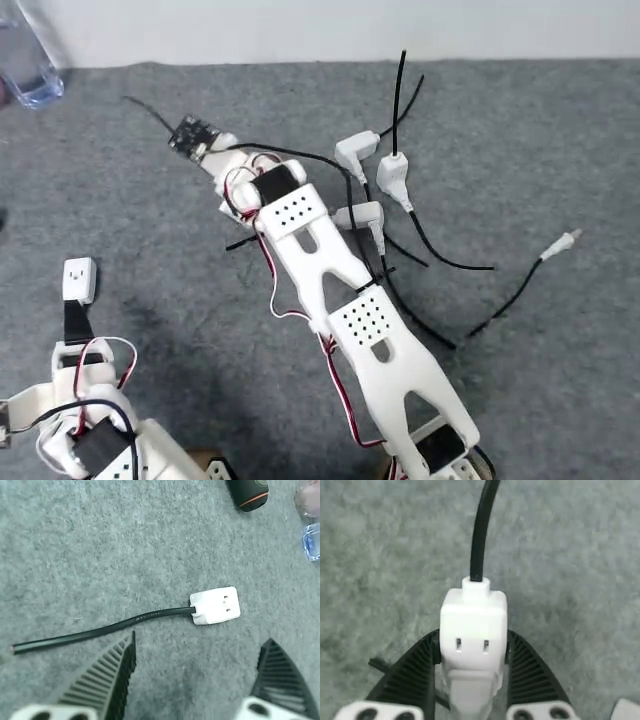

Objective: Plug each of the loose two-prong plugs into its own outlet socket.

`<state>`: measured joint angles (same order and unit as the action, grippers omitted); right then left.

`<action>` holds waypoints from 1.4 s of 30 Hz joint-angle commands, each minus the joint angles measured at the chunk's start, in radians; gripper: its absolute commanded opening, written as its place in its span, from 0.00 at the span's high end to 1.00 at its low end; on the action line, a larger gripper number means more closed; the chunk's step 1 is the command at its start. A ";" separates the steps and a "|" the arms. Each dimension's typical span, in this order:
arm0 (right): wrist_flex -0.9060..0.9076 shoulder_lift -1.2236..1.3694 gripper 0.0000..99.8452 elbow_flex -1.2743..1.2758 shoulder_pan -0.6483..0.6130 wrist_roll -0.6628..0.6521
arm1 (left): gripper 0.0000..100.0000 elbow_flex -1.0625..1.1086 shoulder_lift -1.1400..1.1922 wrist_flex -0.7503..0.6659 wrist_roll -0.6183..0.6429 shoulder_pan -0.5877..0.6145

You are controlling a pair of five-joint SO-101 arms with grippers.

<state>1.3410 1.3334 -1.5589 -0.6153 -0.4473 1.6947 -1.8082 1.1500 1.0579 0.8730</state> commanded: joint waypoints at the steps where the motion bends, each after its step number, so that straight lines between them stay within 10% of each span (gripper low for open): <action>1: 0.045 -0.010 0.86 -0.127 0.021 0.072 | 0.63 -0.012 -0.009 0.006 -0.008 -0.006; 6: 0.056 -0.016 0.68 -0.123 0.016 0.087 | 0.63 -0.012 -0.009 0.006 -0.008 -0.006; 27: 0.424 -0.371 0.68 -0.124 -0.044 -0.052 | 0.63 -0.012 -0.011 -0.002 -0.008 -0.011; 42: 0.463 -0.816 0.68 -0.115 0.104 0.061 | 0.63 -0.012 -0.011 -0.463 -0.008 -0.003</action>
<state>1.7568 0.6720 -1.6249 -0.5247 -0.4135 1.6947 -1.8082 0.8170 1.0579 0.8669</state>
